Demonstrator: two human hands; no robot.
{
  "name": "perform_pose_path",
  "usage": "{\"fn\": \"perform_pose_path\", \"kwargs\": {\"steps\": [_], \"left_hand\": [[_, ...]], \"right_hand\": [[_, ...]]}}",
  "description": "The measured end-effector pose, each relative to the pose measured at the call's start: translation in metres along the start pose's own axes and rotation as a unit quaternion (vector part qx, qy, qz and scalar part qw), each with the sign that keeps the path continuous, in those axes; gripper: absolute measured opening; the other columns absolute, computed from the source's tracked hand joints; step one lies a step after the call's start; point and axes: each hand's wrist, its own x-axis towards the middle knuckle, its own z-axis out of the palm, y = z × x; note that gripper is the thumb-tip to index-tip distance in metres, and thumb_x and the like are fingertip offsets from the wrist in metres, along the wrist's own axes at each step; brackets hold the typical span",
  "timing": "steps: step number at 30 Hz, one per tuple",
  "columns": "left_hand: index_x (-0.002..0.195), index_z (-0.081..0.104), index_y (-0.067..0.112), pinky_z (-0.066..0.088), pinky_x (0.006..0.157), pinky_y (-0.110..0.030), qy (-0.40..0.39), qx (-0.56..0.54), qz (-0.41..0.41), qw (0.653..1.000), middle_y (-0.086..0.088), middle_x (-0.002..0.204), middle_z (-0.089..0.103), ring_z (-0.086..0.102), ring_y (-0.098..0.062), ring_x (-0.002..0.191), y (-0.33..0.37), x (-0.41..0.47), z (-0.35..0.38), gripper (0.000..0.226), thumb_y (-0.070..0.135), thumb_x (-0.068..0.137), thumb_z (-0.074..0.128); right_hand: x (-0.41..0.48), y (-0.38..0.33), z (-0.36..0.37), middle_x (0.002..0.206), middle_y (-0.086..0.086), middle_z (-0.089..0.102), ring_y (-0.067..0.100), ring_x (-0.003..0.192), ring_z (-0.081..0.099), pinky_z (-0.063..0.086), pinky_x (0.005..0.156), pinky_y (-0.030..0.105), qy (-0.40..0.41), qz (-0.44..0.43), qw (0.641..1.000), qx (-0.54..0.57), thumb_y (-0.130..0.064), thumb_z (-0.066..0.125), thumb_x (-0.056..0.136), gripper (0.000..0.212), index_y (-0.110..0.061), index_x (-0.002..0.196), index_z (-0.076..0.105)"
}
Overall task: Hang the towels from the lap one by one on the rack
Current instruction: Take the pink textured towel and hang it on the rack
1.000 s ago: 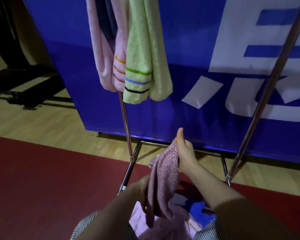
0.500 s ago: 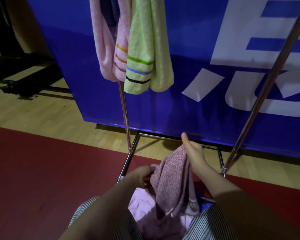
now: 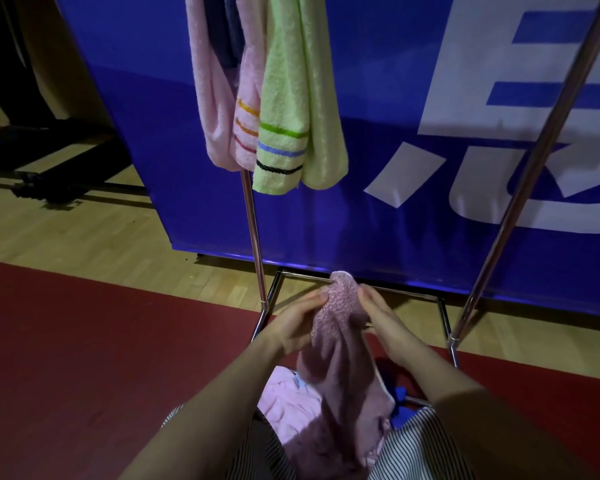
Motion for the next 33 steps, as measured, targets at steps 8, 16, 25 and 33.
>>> {"fn": "perform_pose_path", "kwargs": {"steps": [8,16,25,33], "left_hand": [[0.121,0.056,0.009,0.046,0.096,-0.035,0.029,0.052,-0.032,0.998,-0.016,0.117,0.061,0.062,-0.023,0.101,0.004,-0.003,0.0,0.041,0.037,0.092,0.048],[0.104,0.063,0.013,0.039,0.105,-0.042,0.03,0.145,-0.083,0.985,-0.013,0.109,0.065,0.06,-0.025,0.1,-0.001,-0.001,0.003,0.024,0.027,0.097,0.046],[0.103,0.064,0.011,0.053,0.08,-0.03,0.024,0.1,0.001,0.995,-0.008,0.097,0.069,0.064,-0.018,0.084,-0.008,0.003,-0.002,0.021,0.017,0.097,0.044],[0.098,0.066,0.01,0.048,0.088,-0.028,0.148,0.312,0.147,0.927,0.0,0.091,0.066,0.061,-0.012,0.09,0.0,0.005,-0.001,0.025,0.027,0.097,0.048]], "right_hand": [[0.001,-0.004,-0.007,0.088,0.006,0.07,0.012,0.074,0.065,0.052,0.068,0.017,-0.022,-0.051,0.991,-0.121,-0.008,0.062,0.086,0.023,0.003,0.105,0.065],[0.0,-0.007,-0.01,0.086,0.009,0.073,0.018,0.076,0.067,0.052,0.08,0.032,-0.111,-0.01,0.99,-0.088,-0.009,0.062,0.085,0.011,-0.009,0.093,0.071],[0.003,-0.006,-0.016,0.078,0.0,0.073,0.01,0.07,0.067,0.048,0.077,0.026,-0.1,-0.006,0.995,-0.029,-0.018,0.044,0.096,0.024,-0.011,0.09,0.066],[0.009,0.001,-0.027,0.087,0.0,0.068,0.008,0.082,0.057,0.045,0.08,0.021,-0.051,0.005,0.956,-0.288,-0.015,0.054,0.093,0.017,-0.014,0.088,0.07]]}}
